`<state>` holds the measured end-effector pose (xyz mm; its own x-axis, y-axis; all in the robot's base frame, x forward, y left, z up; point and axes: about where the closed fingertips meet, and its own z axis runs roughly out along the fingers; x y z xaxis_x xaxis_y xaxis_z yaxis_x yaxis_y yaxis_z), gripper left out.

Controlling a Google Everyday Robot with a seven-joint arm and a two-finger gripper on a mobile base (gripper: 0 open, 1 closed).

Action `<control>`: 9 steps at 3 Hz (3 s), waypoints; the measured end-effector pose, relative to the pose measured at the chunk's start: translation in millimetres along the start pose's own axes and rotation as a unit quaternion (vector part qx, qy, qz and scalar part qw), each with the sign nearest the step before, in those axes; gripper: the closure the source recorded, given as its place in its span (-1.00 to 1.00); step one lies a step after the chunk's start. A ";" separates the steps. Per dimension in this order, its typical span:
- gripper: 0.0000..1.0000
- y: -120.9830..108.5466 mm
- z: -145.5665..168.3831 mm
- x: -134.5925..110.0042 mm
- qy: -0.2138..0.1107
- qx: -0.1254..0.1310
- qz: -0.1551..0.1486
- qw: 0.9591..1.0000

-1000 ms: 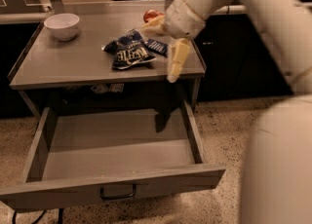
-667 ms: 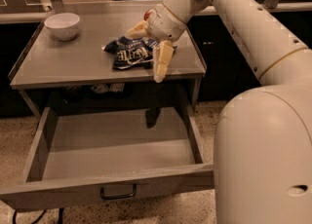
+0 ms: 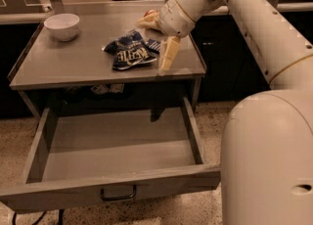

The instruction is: Place blue chip bag into top drawer

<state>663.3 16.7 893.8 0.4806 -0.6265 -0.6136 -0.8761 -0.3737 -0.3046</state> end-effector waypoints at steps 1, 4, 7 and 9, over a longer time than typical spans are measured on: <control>-1.00 -33.6 -11.1 21.4 -0.007 0.048 -0.001 0.999; -1.00 -53.3 -20.3 21.9 -0.016 0.071 -0.011 0.997; -1.00 -104.8 74.3 51.3 -0.060 0.071 0.011 0.996; -0.62 -105.2 74.7 51.2 -0.060 0.071 0.011 0.996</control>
Offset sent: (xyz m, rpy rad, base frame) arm 0.0349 -0.0070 0.0027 0.0498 -0.0454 -0.0458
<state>777.2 75.1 840.0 0.4610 -0.5439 -0.7011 -0.8869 -0.2553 -0.3851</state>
